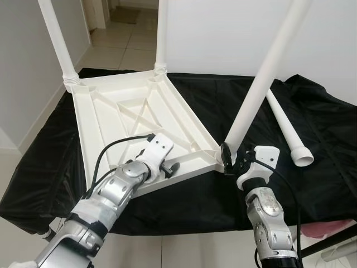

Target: Building children table

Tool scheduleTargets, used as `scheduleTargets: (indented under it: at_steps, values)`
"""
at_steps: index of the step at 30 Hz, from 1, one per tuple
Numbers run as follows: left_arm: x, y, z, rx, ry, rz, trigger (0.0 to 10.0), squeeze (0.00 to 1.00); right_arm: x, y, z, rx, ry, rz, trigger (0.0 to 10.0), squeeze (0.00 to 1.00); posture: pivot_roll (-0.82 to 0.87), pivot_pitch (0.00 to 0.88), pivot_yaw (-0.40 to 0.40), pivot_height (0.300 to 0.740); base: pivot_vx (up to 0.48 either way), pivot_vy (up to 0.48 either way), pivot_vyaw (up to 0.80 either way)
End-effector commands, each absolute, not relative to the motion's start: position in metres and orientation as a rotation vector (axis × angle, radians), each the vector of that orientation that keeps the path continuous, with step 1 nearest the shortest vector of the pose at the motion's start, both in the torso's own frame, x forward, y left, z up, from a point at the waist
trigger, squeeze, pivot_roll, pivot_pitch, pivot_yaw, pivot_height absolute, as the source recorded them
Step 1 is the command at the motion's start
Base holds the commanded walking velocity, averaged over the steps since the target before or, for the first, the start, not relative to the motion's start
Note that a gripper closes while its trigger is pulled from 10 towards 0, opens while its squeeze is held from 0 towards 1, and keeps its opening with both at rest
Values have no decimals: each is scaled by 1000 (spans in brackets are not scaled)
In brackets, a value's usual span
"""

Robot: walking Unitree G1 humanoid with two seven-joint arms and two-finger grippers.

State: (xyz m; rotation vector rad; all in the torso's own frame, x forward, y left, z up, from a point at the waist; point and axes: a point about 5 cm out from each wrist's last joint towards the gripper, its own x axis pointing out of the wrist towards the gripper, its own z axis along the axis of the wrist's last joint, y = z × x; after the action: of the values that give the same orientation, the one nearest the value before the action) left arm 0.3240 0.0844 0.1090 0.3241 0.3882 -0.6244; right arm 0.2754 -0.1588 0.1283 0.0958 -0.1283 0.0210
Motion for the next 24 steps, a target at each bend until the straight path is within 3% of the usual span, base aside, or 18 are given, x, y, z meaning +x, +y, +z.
scheduleTargets:
  at_steps: [1,3,4,19,20,24]
  values:
    - [328,99,102,331,446,-541,3294,0,277,-162,130,86,-143,9,10000,0,-41,0,-39,740,0,0,0]
    - [328,99,102,331,446,-541,3294,0,277,-162,130,86,-143,9,10000,0,-41,0,-39,740,0,0,0]
    - [329,101,102,329,450,-527,0,0,277,-162,131,86,-144,9,10000,0,-41,0,-37,740,0,0,0]
    - [336,100,108,345,429,-516,0,0,278,-160,129,86,-145,10,10000,0,-40,0,-22,740,0,0,0]
    - [337,97,111,352,407,-526,10000,0,279,-160,129,87,-145,9,10000,0,-40,0,-21,740,0,0,0]
    - [334,82,118,364,335,-603,10000,0,279,-160,128,88,-144,6,10000,0,-39,0,-19,740,0,0,0]
